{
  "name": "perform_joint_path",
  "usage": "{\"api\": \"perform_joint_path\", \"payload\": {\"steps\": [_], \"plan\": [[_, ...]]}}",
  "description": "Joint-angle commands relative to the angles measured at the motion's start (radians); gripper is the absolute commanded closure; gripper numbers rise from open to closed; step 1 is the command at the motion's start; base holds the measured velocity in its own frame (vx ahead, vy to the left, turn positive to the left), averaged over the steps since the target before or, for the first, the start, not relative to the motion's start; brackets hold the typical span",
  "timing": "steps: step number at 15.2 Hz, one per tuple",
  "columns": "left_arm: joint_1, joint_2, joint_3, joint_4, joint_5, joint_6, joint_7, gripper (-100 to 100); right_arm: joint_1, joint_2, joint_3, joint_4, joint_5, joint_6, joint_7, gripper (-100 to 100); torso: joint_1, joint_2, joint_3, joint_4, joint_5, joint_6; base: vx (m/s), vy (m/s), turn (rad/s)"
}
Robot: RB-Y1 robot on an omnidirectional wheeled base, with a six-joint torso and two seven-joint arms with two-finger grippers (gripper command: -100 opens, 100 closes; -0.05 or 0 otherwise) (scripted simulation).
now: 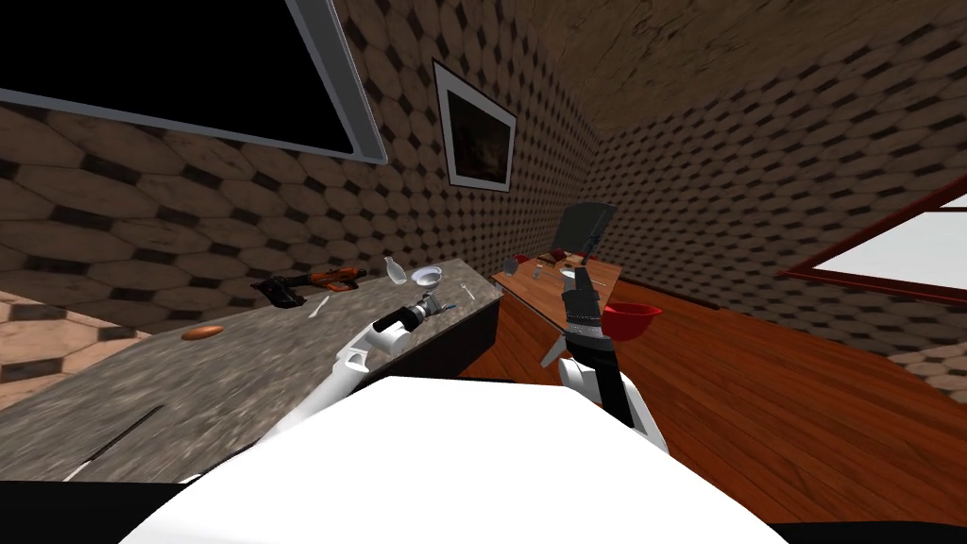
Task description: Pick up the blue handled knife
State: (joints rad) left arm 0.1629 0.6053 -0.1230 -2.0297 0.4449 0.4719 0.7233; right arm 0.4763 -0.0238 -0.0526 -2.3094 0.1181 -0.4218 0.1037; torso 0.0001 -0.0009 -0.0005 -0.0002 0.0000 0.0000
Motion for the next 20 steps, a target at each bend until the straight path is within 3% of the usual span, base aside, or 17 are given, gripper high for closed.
{"api": "perform_joint_path", "payload": {"steps": [1, 3, 4, 6, 7, 12, 15, 17, 20], "plan": [[-0.021, 0.021, -0.006, 0.013, 0.023, 0.05, 0.037, -100, 0.0, 0.0, 0.0, 0.0, 0.0, 0.0, 0.0, 0, 0.0, 0.0, 0.0, 0.0, 0.0, 0.0, 0.007, 0.002, -0.106], [-0.021, 0.021, -0.006, 0.013, 0.023, 0.081, 0.037, -100, 0.0, 0.0, 0.0, 0.0, 0.0, 0.0, 0.0, 0, 0.0, 0.0, 0.0, 0.0, 0.0, 0.0, 0.006, 0.004, -0.074], [-0.04, 0.041, -0.01, 0.027, 0.046, 0.11, 0.068, -100, 0.0, 0.0, 0.0, 0.0, 0.0, 0.0, 0.0, 0, 0.0, 0.0, 0.0, 0.0, 0.0, 0.0, 0.007, 0.002, -0.096], [-0.04, 0.041, -0.01, 0.027, 0.046, 0.136, 0.068, -100, 0.0, 0.0, 0.0, 0.0, 0.0, 0.0, 0.0, 0, 0.0, 0.0, 0.0, 0.0, 0.0, 0.0, 0.007, 0.004, -0.071], [-0.058, 0.061, -0.015, 0.041, 0.069, 0.168, 0.098, -100, 0.0, 0.0, 0.0, 0.0, 0.0, 0.0, 0.0, 0, 0.0, 0.0, 0.0, 0.0, 0.0, 0.0, 0.005, 0.002, -0.077], [-0.075, 0.08, -0.02, 0.054, 0.09, 0.242, 0.128, -100, 0.0, 0.0, 0.0, 0.0, 0.0, 0.0, 0.0, 0, 0.0, 0.0, 0.0, 0.0, 0.0, 0.0, 0.006, 0.004, -0.073], [-0.109, 0.116, -0.028, 0.079, 0.131, 0.318, 0.183, -100, 0.0, 0.0, 0.0, 0.0, 0.0, 0.0, 0.0, 0, 0.0, 0.0, 0.0, 0.0, 0.0, 0.0, 0.006, 0.004, -0.099], [-0.109, 0.116, -0.028, 0.079, 0.131, 0.34, 0.183, -100, 0.0, 0.0, 0.0, 0.0, 0.0, 0.0, 0.0, 0, 0.0, 0.0, 0.0, 0.0, 0.0, 0.0, 0.007, 0.005, -0.064], [-0.138, 0.148, -0.036, 0.101, 0.168, 0.412, 0.233, -100, 0.0, 0.0, 0.0, 0.0, 0.0, 0.0, 0.0, 0, 0.0, 0.0, 0.0, 0.0, 0.0, 0.0, 0.006, 0.003, -0.087]]}}
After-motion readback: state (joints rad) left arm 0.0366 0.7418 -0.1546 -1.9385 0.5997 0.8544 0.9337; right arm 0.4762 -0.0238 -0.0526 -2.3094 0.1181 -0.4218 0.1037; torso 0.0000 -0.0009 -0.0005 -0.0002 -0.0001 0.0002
